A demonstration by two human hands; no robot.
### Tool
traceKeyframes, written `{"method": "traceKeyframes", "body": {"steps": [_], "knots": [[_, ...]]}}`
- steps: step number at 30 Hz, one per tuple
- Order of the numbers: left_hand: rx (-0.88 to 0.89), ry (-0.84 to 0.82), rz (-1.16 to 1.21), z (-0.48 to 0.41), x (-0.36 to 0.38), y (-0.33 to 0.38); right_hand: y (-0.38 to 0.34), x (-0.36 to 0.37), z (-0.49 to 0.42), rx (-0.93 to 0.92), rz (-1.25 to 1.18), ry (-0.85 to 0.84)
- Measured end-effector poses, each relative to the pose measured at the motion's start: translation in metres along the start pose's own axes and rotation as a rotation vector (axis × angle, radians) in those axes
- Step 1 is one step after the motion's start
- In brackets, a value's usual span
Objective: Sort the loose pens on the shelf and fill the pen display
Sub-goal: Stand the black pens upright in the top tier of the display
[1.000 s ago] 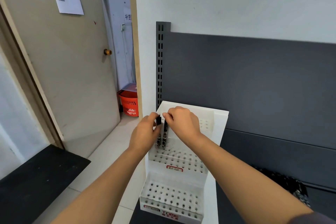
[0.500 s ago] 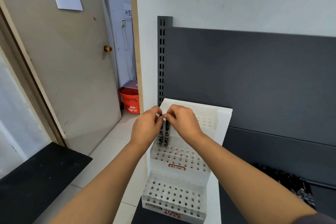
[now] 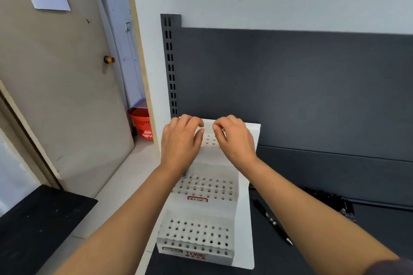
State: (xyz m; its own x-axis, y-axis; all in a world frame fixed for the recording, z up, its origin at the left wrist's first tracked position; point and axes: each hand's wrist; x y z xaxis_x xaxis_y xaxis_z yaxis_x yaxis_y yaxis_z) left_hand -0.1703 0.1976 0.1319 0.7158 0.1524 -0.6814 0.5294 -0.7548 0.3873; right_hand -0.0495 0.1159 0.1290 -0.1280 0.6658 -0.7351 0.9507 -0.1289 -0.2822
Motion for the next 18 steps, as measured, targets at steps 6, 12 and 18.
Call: {"method": "traceKeyframes", "body": {"steps": [6,12,18], "knots": [[0.153,-0.043,0.022,0.003,0.027,0.060,0.047,-0.036,0.031,0.001,0.120,0.063],[0.245,-0.194,0.107,0.035,0.076,0.127,0.118,-0.075,0.088,0.086,0.146,-0.134],[0.195,-0.406,0.074,0.076,0.131,0.164,0.175,-0.089,0.145,0.191,0.062,-0.433]]}}
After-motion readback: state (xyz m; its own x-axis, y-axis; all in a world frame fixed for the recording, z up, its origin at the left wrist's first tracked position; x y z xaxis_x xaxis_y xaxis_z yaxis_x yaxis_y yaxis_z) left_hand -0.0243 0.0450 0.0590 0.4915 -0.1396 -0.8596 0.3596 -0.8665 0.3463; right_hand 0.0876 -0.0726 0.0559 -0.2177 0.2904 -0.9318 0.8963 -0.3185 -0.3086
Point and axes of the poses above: each hand's wrist, its own z-axis away from the middle knuckle, its own x-axis out of the palm, y = z × x, and after that the axes turned 10 degrees about -x, right-handed
